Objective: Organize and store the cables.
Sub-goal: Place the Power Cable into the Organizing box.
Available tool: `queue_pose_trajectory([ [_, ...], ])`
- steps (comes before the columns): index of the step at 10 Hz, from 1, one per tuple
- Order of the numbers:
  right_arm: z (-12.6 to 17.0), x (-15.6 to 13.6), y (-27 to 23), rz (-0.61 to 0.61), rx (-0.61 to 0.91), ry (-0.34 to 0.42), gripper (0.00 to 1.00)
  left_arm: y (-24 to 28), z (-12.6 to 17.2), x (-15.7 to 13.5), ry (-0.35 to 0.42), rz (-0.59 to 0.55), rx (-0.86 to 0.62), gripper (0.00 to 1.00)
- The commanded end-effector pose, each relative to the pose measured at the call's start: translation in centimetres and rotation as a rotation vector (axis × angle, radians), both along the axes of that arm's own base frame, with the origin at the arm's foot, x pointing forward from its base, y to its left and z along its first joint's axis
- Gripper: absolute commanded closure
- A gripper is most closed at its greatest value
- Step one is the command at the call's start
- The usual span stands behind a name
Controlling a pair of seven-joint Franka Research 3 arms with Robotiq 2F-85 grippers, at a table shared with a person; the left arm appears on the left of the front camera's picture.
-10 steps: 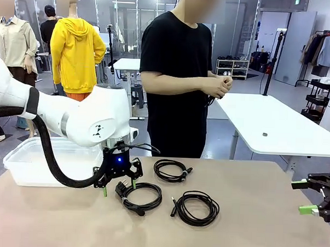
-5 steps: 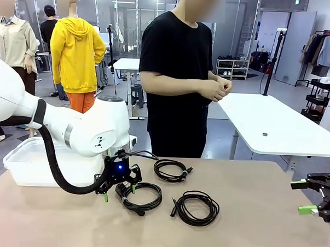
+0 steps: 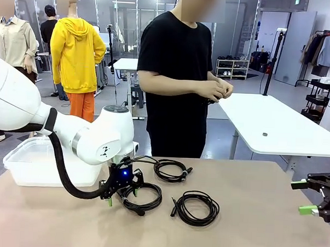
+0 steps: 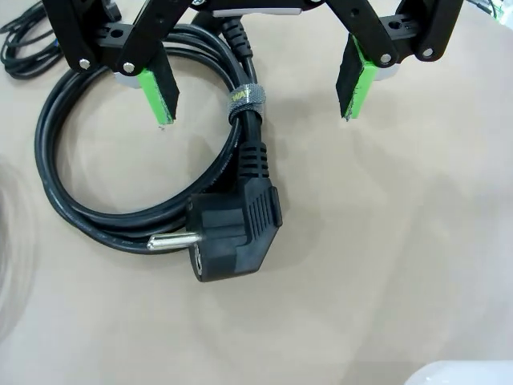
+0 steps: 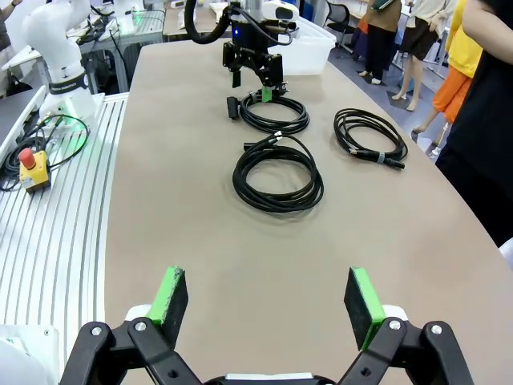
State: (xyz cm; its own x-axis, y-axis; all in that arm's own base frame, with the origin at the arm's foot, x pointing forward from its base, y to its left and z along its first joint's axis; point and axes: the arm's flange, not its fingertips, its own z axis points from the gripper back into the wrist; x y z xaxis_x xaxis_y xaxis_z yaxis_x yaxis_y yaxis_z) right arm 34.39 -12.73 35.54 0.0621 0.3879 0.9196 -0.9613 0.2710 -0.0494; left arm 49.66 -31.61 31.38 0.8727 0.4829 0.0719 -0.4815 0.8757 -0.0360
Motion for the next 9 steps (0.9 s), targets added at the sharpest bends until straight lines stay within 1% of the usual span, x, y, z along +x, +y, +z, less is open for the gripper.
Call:
queue_pose_trajectory([
  [1,0.36,-0.27,-0.03,0.010,-0.010,0.009,0.00,-0.95,-0.28,0.42,-0.005,0.029,0.009,0.18],
  [2,0.36,-0.27,-0.03,0.010,-0.010,0.009,0.00,-1.01,-0.19,0.42,-0.023,0.033,0.024,0.51],
  [3,0.36,-0.27,-0.03,0.010,-0.010,0.009,0.00,-1.04,-0.42,0.47,-0.013,0.036,0.023,0.78],
  [4,0.36,-0.27,-0.03,0.010,-0.010,0.009,0.00,-1.10,-0.47,0.33,-0.004,0.039,0.025,1.00],
  [6,0.36,-0.27,-0.03,0.010,-0.010,0.009,0.00,-1.06,-0.52,0.37,-0.001,0.042,0.023,1.00],
  [7,0.36,-0.27,-0.03,0.010,-0.010,0.009,0.00,-0.99,-0.62,0.38,0.009,0.044,0.013,0.97],
  [8,0.36,-0.27,-0.03,0.010,-0.010,0.009,0.00,-0.99,-0.55,0.42,0.004,0.044,0.018,1.00],
  [9,0.36,-0.27,-0.03,0.010,-0.010,0.009,0.00,-1.08,-0.48,0.42,0.003,0.031,0.011,1.00],
])
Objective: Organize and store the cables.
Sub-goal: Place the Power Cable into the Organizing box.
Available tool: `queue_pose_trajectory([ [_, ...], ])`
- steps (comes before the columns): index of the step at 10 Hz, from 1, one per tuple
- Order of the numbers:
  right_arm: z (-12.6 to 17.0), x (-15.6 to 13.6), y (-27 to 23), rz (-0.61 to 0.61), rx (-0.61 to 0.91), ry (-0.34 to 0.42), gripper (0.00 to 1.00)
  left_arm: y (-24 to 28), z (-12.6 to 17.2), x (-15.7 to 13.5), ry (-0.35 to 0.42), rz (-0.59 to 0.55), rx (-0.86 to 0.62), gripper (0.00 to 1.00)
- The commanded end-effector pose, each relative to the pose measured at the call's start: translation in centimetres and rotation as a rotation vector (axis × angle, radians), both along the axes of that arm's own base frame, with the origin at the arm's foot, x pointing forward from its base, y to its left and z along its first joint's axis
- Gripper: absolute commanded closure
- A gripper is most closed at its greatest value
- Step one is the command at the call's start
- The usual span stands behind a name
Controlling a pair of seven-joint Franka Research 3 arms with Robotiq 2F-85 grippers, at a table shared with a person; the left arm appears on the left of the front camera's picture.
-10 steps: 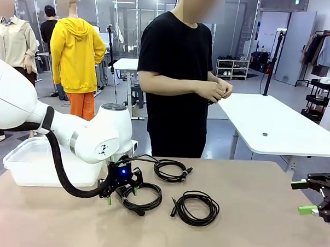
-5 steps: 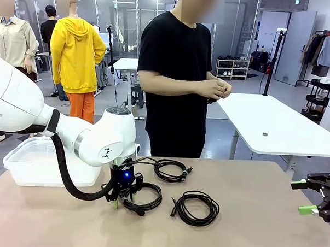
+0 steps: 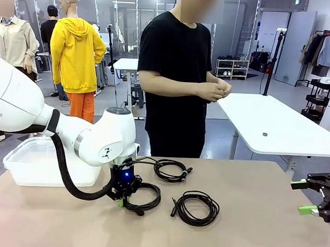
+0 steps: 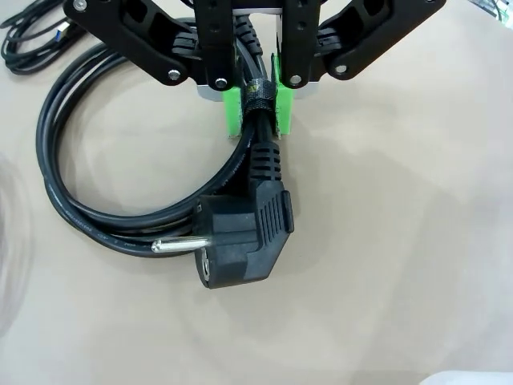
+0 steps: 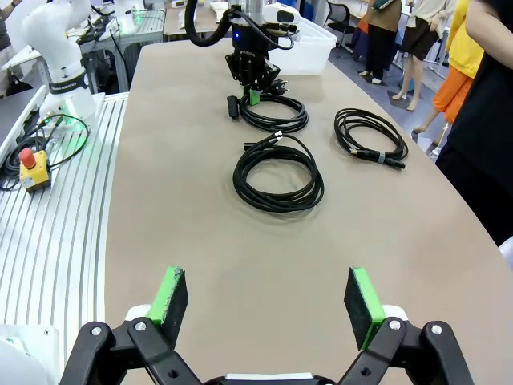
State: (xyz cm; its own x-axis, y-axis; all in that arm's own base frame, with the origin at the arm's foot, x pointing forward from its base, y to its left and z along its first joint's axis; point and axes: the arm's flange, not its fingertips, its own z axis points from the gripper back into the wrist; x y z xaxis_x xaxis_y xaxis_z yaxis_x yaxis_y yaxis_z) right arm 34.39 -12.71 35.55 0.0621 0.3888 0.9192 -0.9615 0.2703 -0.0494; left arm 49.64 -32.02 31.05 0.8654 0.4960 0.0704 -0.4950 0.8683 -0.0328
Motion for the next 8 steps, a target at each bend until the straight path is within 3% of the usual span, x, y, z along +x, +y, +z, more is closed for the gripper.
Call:
queue_pose_trajectory([
  [1,0.4,-0.3,0.0,0.010,-0.009,0.009,0.00,-0.7,0.3,0.3,-0.018,-0.010,-0.001,1.00],
  [4,0.4,-0.3,0.0,0.010,-0.009,0.009,0.00,1.3,8.7,-1.1,-0.062,-0.168,-0.030,0.98],
  [6,0.4,-0.3,0.0,0.010,-0.009,0.009,0.00,2.7,14.1,-2.4,-0.104,-0.353,0.002,0.98],
  [8,0.4,-0.3,0.0,0.010,-0.009,0.009,0.00,3.5,16.4,-2.9,-0.142,-0.399,0.029,0.98],
])
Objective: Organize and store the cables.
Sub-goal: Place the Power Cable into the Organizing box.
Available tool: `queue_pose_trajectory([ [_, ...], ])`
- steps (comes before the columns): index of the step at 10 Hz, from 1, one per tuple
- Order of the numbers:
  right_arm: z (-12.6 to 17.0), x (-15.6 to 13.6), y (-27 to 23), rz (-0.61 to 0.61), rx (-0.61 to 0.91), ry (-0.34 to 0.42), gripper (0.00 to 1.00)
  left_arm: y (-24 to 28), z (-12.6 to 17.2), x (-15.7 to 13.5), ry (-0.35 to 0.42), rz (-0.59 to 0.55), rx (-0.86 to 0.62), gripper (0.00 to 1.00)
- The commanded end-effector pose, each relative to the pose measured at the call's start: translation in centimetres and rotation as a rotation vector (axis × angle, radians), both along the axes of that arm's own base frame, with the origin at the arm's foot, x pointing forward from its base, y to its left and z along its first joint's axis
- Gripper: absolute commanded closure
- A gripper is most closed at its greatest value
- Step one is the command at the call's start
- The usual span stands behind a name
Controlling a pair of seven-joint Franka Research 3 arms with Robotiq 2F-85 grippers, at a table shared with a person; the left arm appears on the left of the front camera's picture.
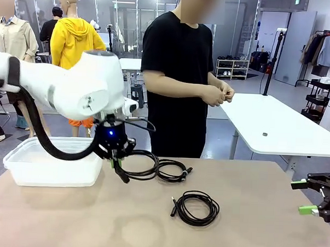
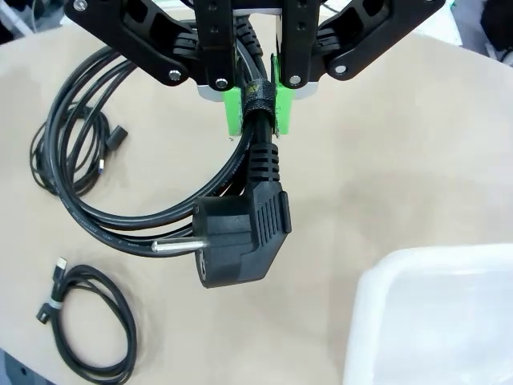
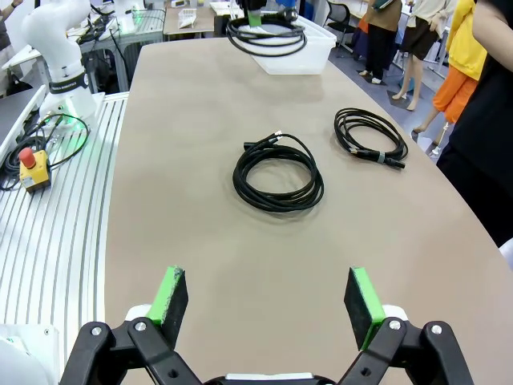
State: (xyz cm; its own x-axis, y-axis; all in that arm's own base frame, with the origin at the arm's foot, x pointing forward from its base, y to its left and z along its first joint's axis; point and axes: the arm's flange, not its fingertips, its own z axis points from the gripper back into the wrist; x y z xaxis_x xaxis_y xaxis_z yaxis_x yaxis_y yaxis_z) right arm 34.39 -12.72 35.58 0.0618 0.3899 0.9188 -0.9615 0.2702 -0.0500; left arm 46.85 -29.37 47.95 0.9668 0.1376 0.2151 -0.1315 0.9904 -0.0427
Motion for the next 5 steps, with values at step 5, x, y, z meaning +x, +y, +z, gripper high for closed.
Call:
queue_pose_trajectory([
  [5,0.33,-0.27,-0.04,0.010,-0.008,0.009,0.00,0.00,0.00,0.00,0.000,0.000,0.000,0.98],
])
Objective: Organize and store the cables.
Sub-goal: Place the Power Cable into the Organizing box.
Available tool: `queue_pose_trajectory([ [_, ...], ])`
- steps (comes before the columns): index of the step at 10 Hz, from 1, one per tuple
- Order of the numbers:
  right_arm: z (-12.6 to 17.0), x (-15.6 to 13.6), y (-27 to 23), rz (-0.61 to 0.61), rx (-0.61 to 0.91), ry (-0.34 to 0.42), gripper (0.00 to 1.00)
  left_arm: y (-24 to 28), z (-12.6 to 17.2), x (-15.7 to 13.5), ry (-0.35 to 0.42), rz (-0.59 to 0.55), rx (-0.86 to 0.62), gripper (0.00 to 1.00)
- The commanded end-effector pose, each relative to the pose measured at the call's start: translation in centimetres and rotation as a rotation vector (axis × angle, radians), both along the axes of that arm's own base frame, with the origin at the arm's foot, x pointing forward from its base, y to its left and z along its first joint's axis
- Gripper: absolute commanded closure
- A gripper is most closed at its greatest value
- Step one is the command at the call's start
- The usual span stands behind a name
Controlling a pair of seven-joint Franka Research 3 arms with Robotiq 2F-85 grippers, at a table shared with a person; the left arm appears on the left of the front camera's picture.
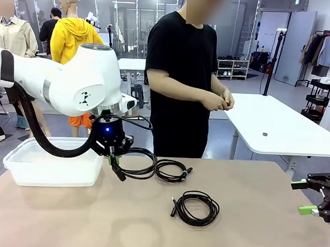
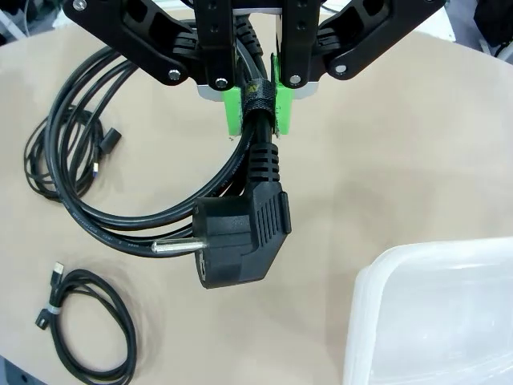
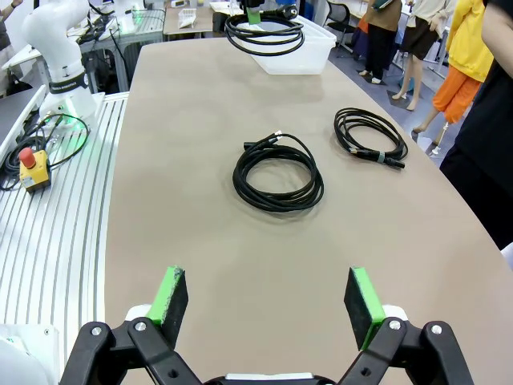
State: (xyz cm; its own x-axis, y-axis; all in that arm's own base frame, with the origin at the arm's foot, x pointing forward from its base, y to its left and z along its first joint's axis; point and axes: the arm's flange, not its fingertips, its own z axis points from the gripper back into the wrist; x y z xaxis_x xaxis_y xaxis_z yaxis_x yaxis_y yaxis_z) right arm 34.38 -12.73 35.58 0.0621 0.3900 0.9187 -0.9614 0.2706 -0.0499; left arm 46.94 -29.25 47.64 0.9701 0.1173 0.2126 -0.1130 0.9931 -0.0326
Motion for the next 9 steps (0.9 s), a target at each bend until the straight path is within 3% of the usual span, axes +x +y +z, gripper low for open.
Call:
queue_pose_trajectory([
  [1,0.3,-0.3,0.0,0.010,-0.008,0.009,0.00,-0.1,0.3,-0.1,-0.004,0.019,-0.010,0.98],
  [2,0.3,-0.3,0.0,0.010,-0.008,0.009,0.00,0.0,0.0,0.0,0.000,0.000,0.000,0.82],
  [4,0.3,-0.3,0.0,0.010,-0.008,0.009,0.00,4.5,1.9,3.1,-0.026,0.057,-0.020,0.82],
  [5,0.3,-0.3,0.0,0.010,-0.008,0.009,0.00,7.6,2.5,4.0,0.039,-0.022,-0.037,0.82],
  [7,0.3,-0.3,0.0,0.010,-0.008,0.009,0.00,14.7,4.3,6.4,-0.015,-0.021,-0.019,0.82],
  [9,0.3,-0.3,0.0,0.010,-0.008,0.009,0.00,21.1,5.0,8.6,-0.008,-0.044,0.009,0.82],
])
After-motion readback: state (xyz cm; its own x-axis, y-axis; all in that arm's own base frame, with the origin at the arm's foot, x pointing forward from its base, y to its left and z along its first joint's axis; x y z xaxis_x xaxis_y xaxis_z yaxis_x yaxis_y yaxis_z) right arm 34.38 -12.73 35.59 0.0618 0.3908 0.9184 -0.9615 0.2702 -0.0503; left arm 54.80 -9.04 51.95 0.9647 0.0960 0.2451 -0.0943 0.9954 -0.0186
